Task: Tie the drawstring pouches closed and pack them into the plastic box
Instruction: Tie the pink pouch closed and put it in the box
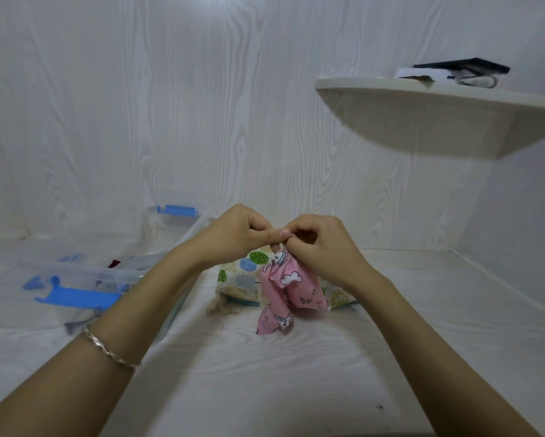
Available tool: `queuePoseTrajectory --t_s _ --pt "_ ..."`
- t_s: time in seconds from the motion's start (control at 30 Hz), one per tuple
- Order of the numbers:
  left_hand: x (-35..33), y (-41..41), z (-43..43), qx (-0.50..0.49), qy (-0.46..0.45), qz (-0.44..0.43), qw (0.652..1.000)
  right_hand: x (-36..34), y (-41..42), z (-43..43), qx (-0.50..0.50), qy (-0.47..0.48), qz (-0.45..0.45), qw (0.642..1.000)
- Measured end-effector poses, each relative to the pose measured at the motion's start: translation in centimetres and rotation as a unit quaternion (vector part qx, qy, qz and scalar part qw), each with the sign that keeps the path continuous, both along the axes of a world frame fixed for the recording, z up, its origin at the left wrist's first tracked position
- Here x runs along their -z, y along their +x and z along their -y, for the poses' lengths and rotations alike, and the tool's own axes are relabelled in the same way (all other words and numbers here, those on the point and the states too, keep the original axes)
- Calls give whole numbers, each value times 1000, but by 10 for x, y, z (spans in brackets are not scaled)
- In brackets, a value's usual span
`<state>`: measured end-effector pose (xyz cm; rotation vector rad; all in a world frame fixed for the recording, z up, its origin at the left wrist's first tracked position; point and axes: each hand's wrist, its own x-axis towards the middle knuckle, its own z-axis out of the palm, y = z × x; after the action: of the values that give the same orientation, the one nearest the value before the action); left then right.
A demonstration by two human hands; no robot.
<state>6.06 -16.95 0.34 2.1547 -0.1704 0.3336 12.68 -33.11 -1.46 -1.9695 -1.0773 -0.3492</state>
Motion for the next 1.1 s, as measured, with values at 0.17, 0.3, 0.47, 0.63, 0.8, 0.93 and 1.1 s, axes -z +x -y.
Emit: queuePoseTrajectory --t_s 0.17,0.3,0.47,0.63,0.8,0.93,1.1 --pt "-2 -3 2 7 -27 -4 1000 2 6 -3 -4 66 -159 985" --pt "1 0 3 -18 -76 0 997 2 12 -9 -61 143 -339 928" --pt "-6 2 11 -57 -47 -26 997 7 13 -14 -89 203 -418 881" --pt "-8 5 8 -50 46 17 998 6 13 -13 -93 232 -538 805" --pt "-12 7 6 -64 102 44 992 4 11 -13 -159 258 -618 726" --pt "-6 7 2 -59 -10 50 997 4 14 -15 -125 261 -468 835" --pt "-1 6 1 -73 -64 17 995 8 10 -5 -11 211 -219 953"
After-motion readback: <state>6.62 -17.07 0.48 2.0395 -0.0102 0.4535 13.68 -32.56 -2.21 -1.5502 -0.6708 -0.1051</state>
